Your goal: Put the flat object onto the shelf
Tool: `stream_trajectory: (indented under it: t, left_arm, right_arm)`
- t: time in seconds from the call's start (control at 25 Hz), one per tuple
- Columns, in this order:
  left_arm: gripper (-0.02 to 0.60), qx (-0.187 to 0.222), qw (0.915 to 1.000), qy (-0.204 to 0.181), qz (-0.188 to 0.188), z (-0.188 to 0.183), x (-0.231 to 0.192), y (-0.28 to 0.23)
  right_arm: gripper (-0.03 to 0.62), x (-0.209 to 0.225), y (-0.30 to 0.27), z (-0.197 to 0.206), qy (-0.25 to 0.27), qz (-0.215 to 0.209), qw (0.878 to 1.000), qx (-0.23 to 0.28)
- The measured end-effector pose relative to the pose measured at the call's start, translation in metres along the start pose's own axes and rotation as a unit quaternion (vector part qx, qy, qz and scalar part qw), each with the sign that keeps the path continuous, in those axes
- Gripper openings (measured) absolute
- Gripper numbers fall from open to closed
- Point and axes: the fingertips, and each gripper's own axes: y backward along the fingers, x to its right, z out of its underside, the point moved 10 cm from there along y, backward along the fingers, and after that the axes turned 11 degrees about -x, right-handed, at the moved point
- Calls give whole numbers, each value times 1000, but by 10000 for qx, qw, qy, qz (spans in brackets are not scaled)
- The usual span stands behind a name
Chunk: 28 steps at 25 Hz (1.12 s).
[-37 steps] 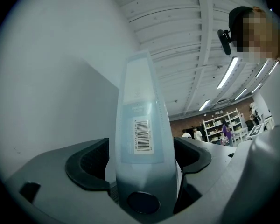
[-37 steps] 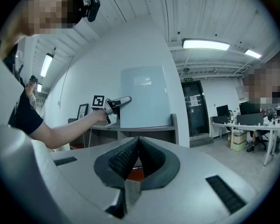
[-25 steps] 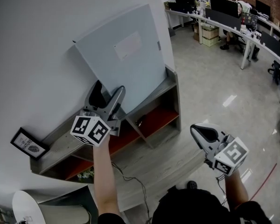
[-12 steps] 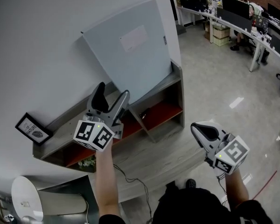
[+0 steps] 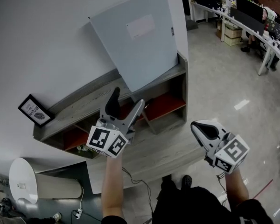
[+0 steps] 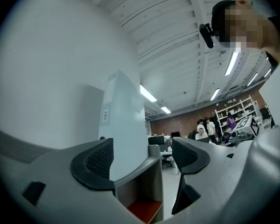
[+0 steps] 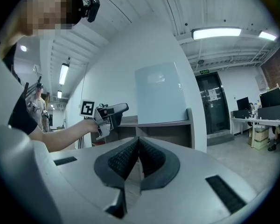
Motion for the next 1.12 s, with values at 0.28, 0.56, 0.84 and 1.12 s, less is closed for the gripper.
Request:
stream_trajectory:
  t: [0.28,0.56,0.84,1.12]
  left_arm:
    - [331,-161,9995,213,-194,34,40,20]
    - [303,-377,9989,200,-182,55,75,44]
    - [242,-436,9986,237,-196,67,94,70]
    - [143,-453,9981,363,-205,80,102,113]
  right_arm:
    - [12,-6,7,17,-18,-269,9996,-94]
    - [12,-18,8,31,-40,-332,9994,-129]
    - [12,-37,7,32,-81,-288,9995,-48]
    - [12,-76,8,34,-104,-176,9997,-116]
